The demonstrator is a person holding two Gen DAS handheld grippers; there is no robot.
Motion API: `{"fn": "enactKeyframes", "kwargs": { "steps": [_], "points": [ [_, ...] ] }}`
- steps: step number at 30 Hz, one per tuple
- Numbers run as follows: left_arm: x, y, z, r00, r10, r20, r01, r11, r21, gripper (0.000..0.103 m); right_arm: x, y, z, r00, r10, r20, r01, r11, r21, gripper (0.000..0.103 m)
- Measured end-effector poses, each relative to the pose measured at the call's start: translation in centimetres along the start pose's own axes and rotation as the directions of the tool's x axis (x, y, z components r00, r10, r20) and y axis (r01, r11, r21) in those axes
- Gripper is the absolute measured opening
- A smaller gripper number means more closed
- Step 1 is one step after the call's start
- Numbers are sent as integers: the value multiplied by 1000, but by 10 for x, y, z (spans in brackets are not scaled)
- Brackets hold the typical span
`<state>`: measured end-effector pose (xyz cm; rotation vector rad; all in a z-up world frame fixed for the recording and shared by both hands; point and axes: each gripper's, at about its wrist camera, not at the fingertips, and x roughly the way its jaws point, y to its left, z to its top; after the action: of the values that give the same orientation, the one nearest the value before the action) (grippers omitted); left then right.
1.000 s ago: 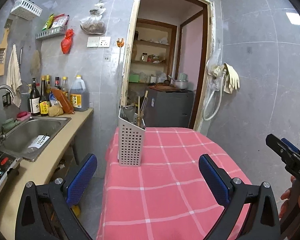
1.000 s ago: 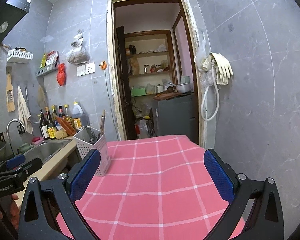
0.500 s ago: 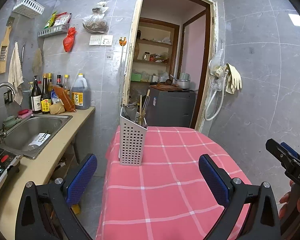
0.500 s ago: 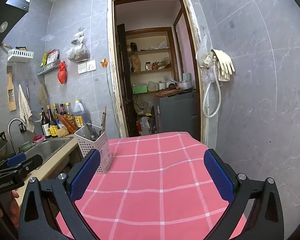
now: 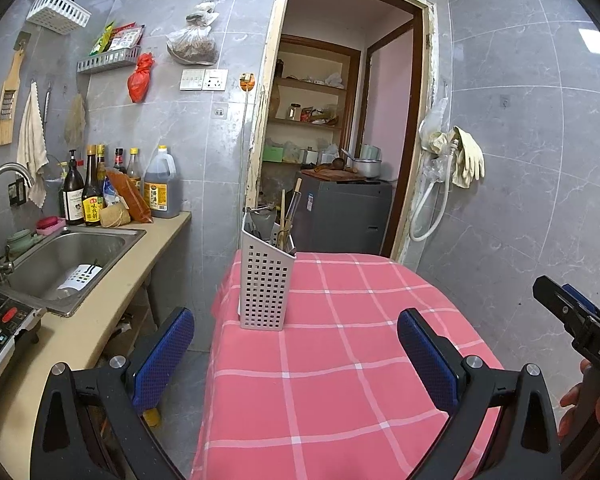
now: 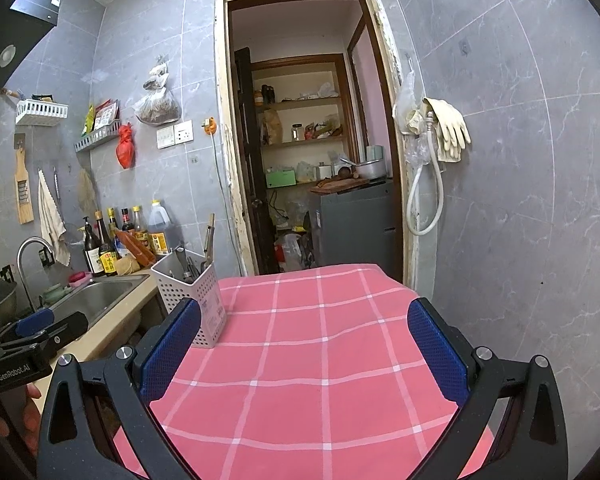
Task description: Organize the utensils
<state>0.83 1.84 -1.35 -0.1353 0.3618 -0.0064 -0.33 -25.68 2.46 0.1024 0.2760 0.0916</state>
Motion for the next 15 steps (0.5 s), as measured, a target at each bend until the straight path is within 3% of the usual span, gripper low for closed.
{"fn": "enactKeyframes", "kwargs": {
  "steps": [15],
  "points": [
    [0, -1, 0, 1000, 2, 1, -2, 1000, 0, 102, -1, 0, 0, 1000, -2, -1, 2, 1000, 1, 102]
  ]
}}
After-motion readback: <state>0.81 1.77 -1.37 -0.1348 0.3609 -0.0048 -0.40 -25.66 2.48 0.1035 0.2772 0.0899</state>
